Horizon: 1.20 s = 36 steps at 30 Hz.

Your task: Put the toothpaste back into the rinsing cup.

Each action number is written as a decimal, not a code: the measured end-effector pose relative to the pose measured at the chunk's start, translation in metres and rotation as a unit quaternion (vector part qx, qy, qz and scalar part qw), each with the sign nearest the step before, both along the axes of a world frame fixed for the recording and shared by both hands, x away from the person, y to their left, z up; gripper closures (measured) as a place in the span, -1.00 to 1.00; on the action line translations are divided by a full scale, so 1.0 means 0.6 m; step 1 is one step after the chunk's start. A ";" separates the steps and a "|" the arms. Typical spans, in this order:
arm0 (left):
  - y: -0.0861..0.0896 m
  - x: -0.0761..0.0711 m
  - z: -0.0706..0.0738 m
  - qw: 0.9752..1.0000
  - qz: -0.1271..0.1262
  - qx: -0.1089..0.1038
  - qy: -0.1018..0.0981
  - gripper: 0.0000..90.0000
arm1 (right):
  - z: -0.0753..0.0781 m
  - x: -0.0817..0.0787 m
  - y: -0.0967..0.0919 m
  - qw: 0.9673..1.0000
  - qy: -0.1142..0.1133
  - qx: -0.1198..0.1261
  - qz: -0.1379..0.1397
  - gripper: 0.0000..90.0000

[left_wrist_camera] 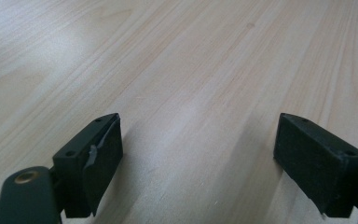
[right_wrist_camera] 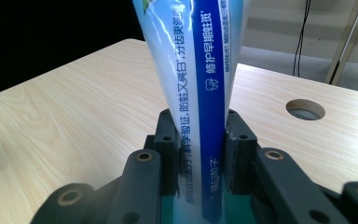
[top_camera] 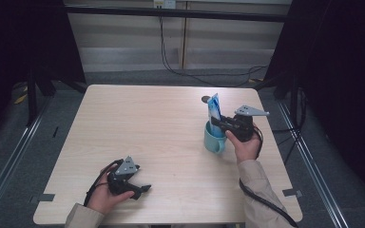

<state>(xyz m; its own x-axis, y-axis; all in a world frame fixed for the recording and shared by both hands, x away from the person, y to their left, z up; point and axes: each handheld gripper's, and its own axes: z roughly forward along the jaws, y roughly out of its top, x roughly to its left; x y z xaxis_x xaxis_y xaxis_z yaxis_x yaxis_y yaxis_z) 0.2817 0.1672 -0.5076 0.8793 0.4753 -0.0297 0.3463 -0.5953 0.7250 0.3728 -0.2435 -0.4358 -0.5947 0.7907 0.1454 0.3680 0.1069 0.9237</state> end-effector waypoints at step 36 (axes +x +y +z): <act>0.000 0.000 0.000 1.000 0.000 0.000 0.000 -0.66 | 0.004 0.003 0.018 0.999 0.016 -0.036 0.012 0.53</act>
<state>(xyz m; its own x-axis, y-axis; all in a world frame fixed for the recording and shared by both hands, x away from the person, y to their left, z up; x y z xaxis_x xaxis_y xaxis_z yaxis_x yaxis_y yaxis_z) 0.2816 0.1671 -0.5076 0.8790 0.4758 -0.0304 0.3470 -0.5948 0.7251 0.3748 -0.2329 -0.4333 -0.6089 0.7859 0.1079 0.3936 0.1813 0.9012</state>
